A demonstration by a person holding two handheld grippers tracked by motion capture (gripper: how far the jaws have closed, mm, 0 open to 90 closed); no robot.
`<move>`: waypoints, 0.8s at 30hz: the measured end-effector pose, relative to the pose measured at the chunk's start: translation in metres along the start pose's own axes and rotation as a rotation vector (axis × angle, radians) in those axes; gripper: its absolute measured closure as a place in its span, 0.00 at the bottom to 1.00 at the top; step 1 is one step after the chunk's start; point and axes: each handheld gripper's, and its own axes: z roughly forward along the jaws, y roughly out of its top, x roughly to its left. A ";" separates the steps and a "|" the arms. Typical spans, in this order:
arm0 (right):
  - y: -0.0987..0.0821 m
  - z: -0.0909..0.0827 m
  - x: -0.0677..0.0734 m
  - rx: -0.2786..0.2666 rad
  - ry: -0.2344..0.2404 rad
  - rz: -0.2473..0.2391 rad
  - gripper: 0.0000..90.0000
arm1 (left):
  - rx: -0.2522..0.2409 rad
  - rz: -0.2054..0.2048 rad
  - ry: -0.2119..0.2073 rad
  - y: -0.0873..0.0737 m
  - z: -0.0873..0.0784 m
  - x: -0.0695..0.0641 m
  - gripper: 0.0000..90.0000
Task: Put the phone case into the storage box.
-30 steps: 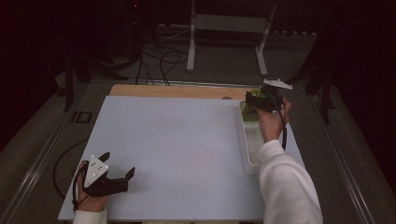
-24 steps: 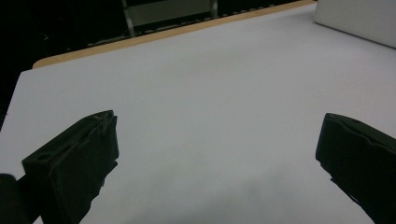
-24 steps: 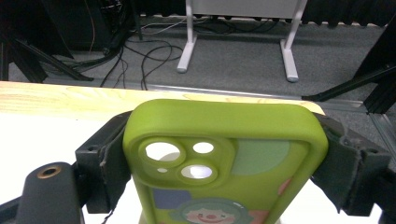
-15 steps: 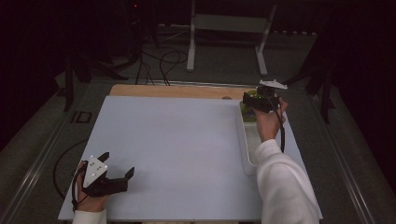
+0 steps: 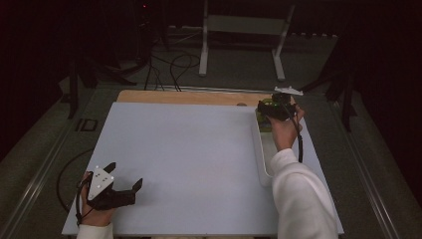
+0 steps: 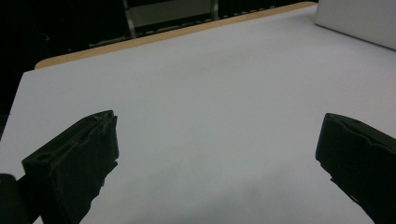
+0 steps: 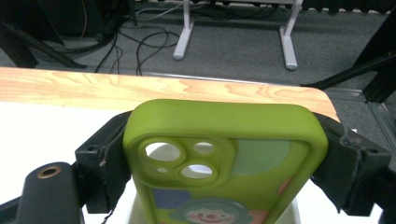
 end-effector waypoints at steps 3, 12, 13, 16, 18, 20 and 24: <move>-0.001 0.002 -0.001 0.012 0.004 -0.003 0.17 | 0.000 0.001 0.000 0.000 0.000 0.000 0.00; -0.004 0.006 -0.001 0.040 0.007 -0.012 0.17 | 0.000 0.001 0.000 0.000 0.000 0.000 0.00; -0.005 0.007 -0.001 0.040 0.008 -0.011 0.17 | 0.001 0.000 0.000 0.000 0.000 0.000 0.00; -0.005 0.007 -0.001 0.037 0.008 -0.009 0.17 | 0.001 -0.001 0.000 0.000 0.000 0.000 0.00; -0.005 0.007 -0.002 0.038 0.014 -0.017 0.17 | 0.000 0.002 0.001 0.000 0.000 0.000 0.00; -0.005 0.008 -0.002 0.040 0.017 -0.021 0.17 | -0.002 -0.001 0.001 0.000 -0.001 0.000 0.00; -0.004 0.008 -0.004 0.041 0.017 -0.006 0.17 | -0.001 0.001 0.003 0.000 -0.001 0.000 0.00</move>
